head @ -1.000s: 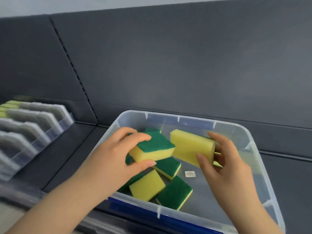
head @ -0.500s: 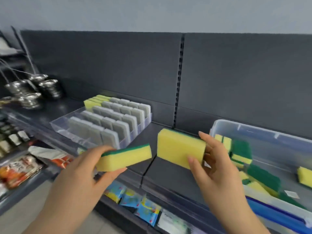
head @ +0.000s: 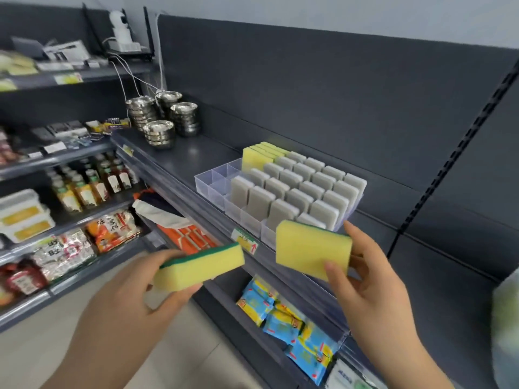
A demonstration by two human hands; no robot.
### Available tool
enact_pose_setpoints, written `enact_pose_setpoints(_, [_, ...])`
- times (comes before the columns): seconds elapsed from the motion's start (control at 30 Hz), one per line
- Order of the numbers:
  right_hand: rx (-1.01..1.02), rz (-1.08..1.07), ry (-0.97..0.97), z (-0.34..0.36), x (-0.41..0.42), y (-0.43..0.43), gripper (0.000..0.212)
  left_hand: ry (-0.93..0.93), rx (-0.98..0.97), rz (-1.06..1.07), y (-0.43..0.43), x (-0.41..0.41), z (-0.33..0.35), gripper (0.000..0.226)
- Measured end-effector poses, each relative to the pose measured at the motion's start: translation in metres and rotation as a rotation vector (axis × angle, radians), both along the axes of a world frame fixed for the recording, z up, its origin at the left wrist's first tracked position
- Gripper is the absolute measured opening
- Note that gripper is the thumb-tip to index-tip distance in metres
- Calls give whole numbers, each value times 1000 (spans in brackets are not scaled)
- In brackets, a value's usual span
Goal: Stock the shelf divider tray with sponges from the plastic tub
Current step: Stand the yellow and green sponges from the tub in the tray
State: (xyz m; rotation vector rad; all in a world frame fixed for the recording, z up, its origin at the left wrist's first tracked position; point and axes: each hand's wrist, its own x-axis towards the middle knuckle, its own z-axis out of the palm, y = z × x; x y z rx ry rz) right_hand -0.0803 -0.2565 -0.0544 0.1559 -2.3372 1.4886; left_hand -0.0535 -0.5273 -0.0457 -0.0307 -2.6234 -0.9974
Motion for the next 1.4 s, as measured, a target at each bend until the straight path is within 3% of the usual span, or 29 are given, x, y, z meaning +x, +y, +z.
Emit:
enact_pose_setpoints(0.17, [8,1,29,13,-55,-19,56,-8,-70,-70,-14,-55,0,37])
enact_pose_setpoints(0.4, [-59,-37,73,39,-160,-28,46,31,-148,-75,-36,-192,18,32])
enact_pose_setpoints(0.7, [125,3,-76,53,-241,-57,49,68,-19,-140,-47,-302,16,37])
enact_pose_setpoints(0.97, [230,-179,-147,51,-271,-91,44,44,95,-244,-76,-371,-5,41])
enact_pose_setpoints(1.4, [320,-551,-157,42,-312,-199,42,149,51,-635,-151,-491,-2,29])
